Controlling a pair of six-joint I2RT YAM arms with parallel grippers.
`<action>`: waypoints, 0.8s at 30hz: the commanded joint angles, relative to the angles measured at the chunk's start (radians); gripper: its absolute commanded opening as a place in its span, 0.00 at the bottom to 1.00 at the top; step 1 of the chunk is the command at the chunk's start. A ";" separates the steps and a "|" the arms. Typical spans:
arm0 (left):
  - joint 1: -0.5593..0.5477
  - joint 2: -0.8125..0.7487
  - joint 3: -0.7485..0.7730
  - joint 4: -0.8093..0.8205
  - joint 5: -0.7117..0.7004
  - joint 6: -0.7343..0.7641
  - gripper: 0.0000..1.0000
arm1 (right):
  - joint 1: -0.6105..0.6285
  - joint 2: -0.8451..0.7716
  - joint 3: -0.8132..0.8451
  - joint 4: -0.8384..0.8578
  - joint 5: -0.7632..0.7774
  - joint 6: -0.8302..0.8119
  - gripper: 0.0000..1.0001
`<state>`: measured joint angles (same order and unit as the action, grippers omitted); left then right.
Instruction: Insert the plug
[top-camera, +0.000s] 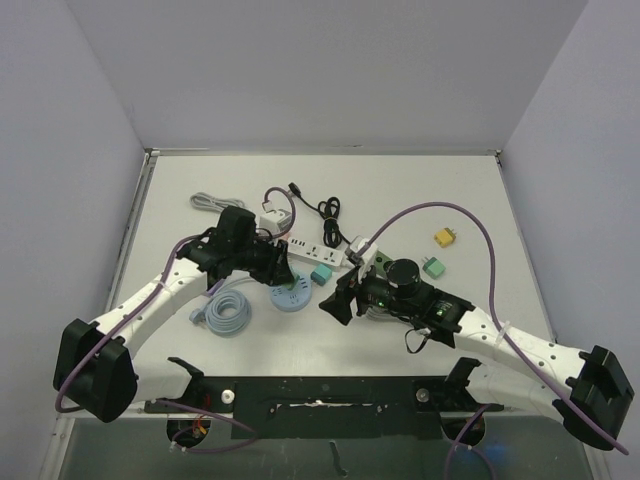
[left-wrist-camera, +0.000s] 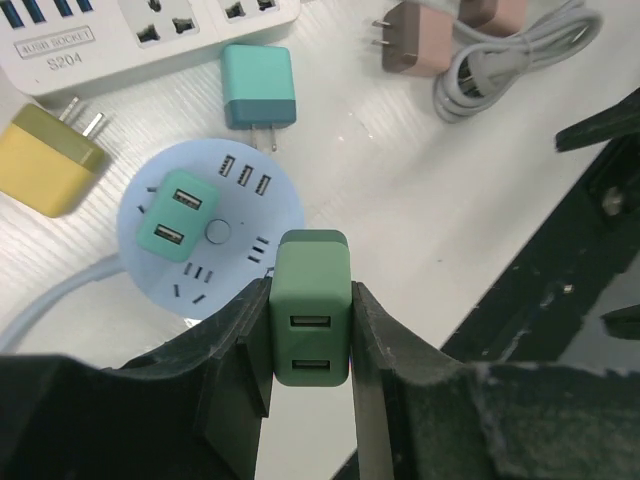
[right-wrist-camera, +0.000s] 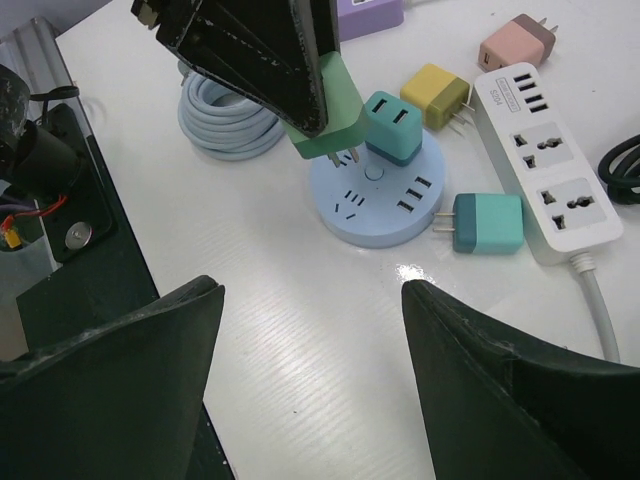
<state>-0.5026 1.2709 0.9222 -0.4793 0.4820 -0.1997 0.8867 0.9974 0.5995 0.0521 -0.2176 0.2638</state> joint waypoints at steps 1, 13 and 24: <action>-0.048 -0.008 0.028 0.000 -0.114 0.292 0.10 | -0.021 -0.062 -0.026 0.083 0.011 0.031 0.73; -0.133 0.076 0.092 -0.094 -0.236 0.565 0.07 | -0.051 -0.091 -0.066 0.092 0.009 0.043 0.72; -0.149 0.150 0.110 -0.089 -0.118 0.580 0.06 | -0.064 -0.094 -0.079 0.098 0.006 0.048 0.71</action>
<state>-0.6384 1.4078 0.9718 -0.5819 0.2920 0.3431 0.8303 0.9245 0.5209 0.0750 -0.2176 0.3012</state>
